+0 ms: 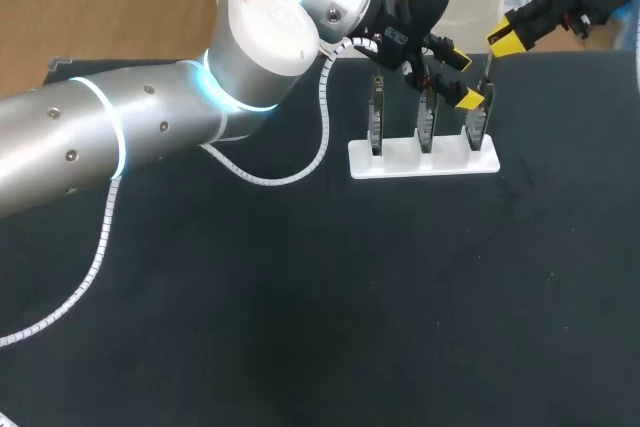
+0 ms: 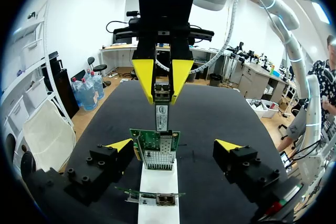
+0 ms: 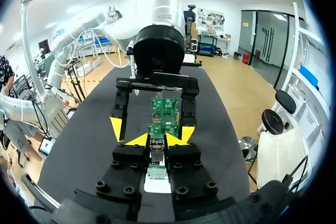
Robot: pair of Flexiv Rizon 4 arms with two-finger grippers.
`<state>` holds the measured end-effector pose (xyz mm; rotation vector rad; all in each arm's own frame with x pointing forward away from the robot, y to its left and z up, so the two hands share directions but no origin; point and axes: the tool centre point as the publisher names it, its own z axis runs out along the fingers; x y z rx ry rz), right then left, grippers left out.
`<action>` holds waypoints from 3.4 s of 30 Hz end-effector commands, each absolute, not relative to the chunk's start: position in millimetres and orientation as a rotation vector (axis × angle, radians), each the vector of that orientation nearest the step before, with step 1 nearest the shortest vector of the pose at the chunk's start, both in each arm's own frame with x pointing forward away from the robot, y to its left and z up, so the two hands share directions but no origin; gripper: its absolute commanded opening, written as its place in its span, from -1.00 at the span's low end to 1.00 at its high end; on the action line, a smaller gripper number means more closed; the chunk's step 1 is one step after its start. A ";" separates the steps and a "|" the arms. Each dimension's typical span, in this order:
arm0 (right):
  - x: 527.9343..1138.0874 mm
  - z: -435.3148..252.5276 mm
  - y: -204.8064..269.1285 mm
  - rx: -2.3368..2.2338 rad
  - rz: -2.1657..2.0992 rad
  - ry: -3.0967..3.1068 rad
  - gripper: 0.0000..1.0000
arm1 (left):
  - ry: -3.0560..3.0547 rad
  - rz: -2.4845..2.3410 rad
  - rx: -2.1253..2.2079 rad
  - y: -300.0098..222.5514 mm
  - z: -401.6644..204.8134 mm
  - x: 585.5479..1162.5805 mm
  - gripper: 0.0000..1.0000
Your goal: Pick up the optical module with the left hand, and insert it into the network port with the right hand.
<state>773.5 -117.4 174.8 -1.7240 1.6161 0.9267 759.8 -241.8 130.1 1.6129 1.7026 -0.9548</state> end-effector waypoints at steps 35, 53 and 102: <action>768.2 176.3 -117.6 -1.728 0.925 1.609 -1.00 | 1.710 -0.953 1.618 -242.9 131.3 761.5 1.00; 769.6 177.3 -114.6 -1.743 0.927 1.606 -1.00 | 1.710 -0.953 1.618 -242.9 131.3 761.5 1.00; 769.1 171.9 -115.5 -1.707 0.955 1.667 -1.00 | 1.710 -0.953 1.618 -242.9 131.3 761.5 1.00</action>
